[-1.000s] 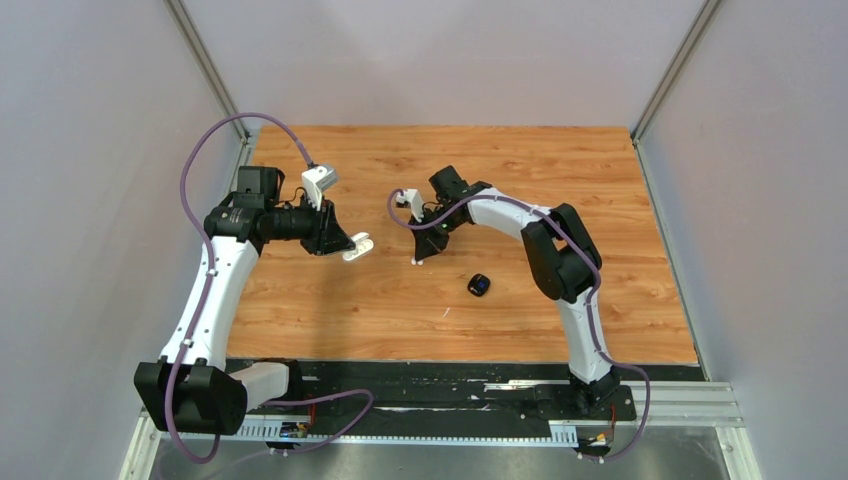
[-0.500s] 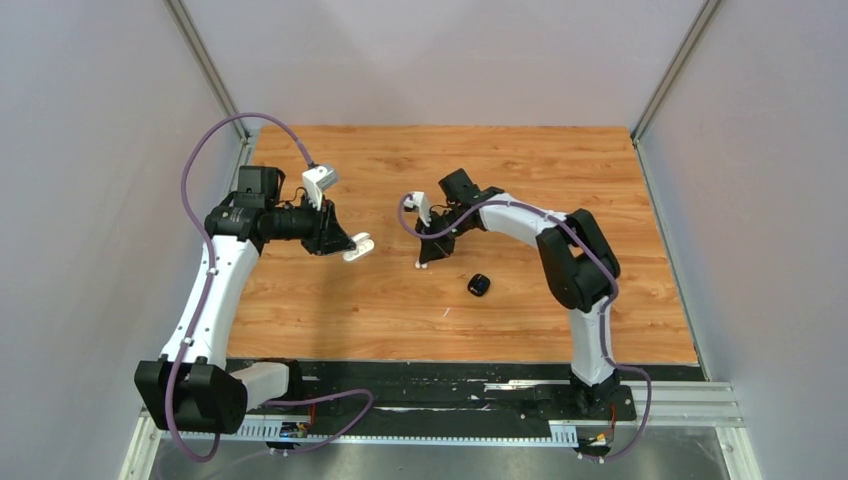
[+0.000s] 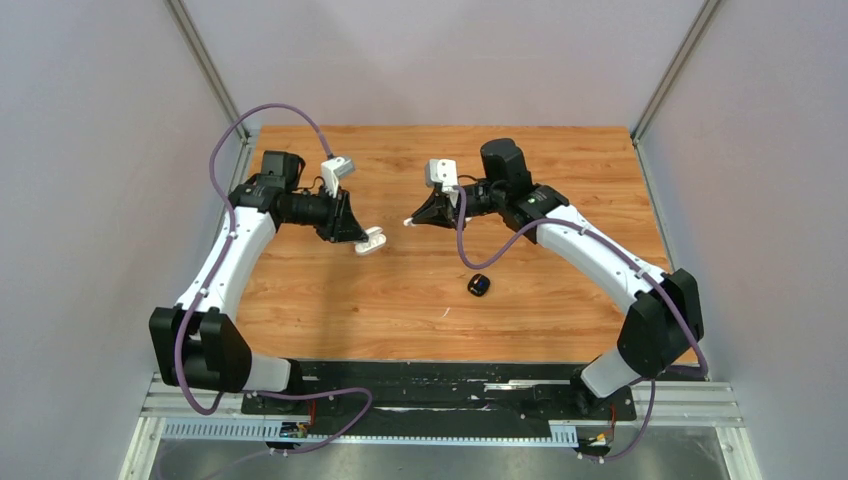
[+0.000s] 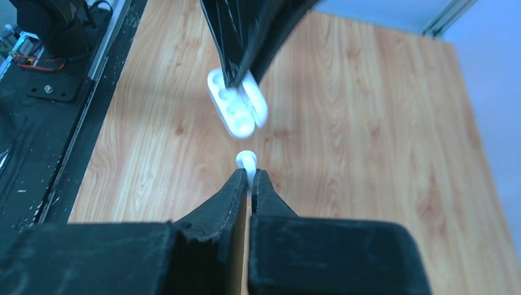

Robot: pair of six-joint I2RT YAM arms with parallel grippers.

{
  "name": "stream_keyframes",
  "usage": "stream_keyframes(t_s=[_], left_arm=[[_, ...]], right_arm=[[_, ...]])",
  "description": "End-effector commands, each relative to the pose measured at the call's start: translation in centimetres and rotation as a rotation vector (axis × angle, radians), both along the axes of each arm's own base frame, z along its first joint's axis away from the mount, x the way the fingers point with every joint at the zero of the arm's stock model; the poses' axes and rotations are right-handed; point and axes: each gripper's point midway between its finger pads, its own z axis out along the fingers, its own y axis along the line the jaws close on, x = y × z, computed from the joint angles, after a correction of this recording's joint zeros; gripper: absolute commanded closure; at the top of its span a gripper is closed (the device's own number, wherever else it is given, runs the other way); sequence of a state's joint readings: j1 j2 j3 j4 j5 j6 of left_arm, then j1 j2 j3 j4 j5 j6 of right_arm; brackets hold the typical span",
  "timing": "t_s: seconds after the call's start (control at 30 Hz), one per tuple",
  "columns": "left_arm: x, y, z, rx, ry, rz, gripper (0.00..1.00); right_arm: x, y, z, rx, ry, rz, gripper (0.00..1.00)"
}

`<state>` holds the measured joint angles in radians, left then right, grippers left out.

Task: Insert the wireless bluetooth earbuds into the charging case
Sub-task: Place the earbud in the charging case.

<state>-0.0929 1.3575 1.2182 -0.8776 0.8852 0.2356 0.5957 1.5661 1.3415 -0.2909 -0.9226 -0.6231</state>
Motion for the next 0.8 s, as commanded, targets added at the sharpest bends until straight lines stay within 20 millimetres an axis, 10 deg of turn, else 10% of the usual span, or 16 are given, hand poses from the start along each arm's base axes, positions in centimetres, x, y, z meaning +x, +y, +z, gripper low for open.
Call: stream_keyframes(t_s=[0.0,0.77], left_arm=[[1.5,-2.1,3.0,-0.062,-0.092,-0.047,1.0],[-2.6,-4.0,6.4,-0.268,0.025,-0.072,1.0]], right_arm=[[-1.5,1.6,4.5,0.126,-0.175,0.074,1.0],[-6.8,6.6,4.3,0.154,-0.347,0.235,1.0]])
